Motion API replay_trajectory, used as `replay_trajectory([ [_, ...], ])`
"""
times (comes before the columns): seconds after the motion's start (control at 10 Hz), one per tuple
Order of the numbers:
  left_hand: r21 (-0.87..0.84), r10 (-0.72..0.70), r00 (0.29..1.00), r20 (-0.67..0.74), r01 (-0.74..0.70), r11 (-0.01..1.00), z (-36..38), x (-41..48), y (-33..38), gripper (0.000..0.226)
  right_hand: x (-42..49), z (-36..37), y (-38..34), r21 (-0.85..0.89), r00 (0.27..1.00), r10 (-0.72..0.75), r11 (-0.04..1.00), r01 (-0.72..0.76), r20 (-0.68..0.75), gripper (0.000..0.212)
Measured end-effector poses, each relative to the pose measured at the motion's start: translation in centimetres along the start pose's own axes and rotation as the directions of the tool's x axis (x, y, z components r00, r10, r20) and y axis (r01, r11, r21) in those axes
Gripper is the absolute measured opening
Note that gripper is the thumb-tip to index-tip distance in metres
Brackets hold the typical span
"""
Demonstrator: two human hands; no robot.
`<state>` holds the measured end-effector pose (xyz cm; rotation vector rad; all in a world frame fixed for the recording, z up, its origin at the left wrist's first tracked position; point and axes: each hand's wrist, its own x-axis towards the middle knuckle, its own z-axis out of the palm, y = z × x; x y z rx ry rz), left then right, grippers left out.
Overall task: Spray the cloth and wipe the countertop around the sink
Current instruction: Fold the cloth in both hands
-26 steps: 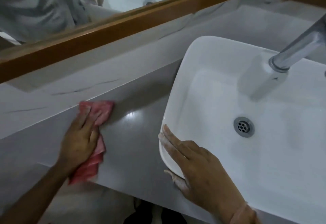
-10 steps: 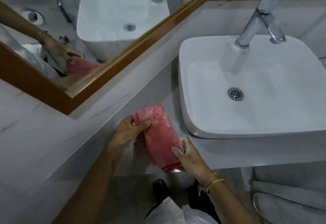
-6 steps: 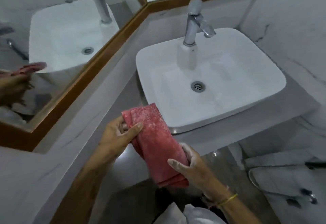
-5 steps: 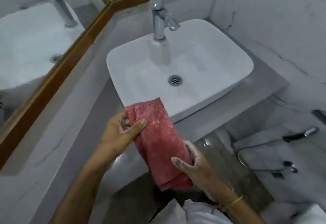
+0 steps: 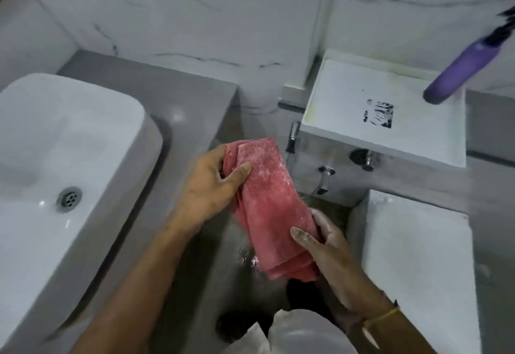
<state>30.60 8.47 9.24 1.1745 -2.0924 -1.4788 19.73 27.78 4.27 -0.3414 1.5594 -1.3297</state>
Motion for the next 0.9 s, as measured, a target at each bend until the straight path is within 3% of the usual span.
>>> replay_trajectory([
  [0.2,0.039,0.162,0.986,0.038,-0.163,0.986,9.4,13.0,9.0,0.015,6.0,-9.1,-7.5,0.149,0.995,-0.037,0.987,0.051,-0.097,0.021],
  [0.3,0.11,0.169,0.985,-0.01,-0.167,0.98,14.3,20.8,12.8,0.038,12.8,-13.6,-11.9,0.024,0.982,-0.094,0.995,0.099,-0.163,0.025],
  [0.4,0.366,0.124,0.992,0.03,-0.126,0.922,17.2,23.7,11.9,0.054,17.7,-15.4,-13.0,-0.351,0.972,-0.116,0.936,0.037,-0.206,0.042],
  [0.5,0.596,0.028,0.97,0.241,-0.171,0.784,21.0,24.4,8.4,0.058,21.7,-16.9,-11.5,-0.742,0.949,-0.167,0.664,-0.093,-0.269,0.048],
  [0.6,0.717,-0.018,0.941,0.337,-0.244,0.653,23.3,23.4,5.7,0.06,22.1,-17.2,-10.4,-0.773,0.922,-0.242,0.629,-0.089,-0.302,0.053],
  [0.7,0.772,0.048,0.969,0.243,-0.223,0.595,24.0,22.4,4.5,0.058,22.5,-17.1,-9.9,-0.698,0.883,-0.237,0.705,-0.13,-0.405,0.053],
  [0.8,0.745,0.022,0.965,0.262,-0.217,0.631,23.4,22.6,4.7,0.056,22.6,-16.9,-10.3,-0.627,0.88,-0.169,0.761,-0.169,-0.443,0.052],
  [0.9,0.718,0.057,0.948,0.313,-0.276,0.639,22.2,23.1,5.8,0.05,21.8,-16.8,-10.8,-0.731,0.899,-0.166,0.649,-0.209,-0.405,0.051],
])
